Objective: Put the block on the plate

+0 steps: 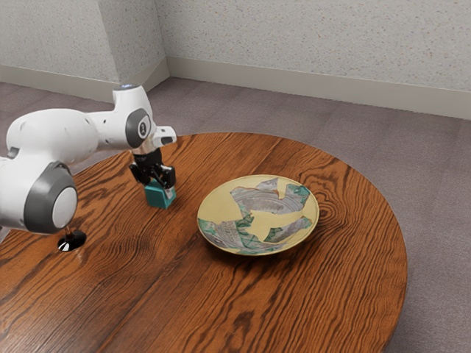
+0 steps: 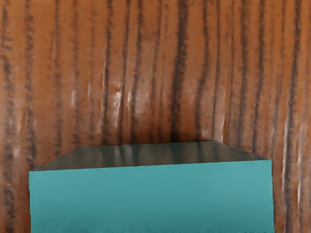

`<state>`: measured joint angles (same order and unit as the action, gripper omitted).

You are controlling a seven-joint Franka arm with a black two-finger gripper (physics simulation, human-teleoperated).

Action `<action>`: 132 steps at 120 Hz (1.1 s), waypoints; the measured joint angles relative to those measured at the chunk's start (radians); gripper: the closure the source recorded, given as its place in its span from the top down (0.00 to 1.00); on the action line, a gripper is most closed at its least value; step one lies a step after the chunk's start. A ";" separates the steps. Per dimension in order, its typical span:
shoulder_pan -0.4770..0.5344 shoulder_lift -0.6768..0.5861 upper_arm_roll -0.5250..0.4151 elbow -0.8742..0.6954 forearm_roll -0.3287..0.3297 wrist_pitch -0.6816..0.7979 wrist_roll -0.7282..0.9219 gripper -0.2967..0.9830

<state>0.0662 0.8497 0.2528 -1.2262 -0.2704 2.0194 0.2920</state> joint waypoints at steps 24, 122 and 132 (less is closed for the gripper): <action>-0.006 -0.126 -0.008 -0.087 0.007 -0.007 -0.005 0.51; -0.233 -0.162 -0.217 -0.101 0.035 -0.022 -0.017 0.52; -0.233 -0.153 -0.221 -0.102 0.032 -0.016 -0.017 0.57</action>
<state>-0.1664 0.6965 0.0320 -1.3278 -0.2389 2.0033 0.2751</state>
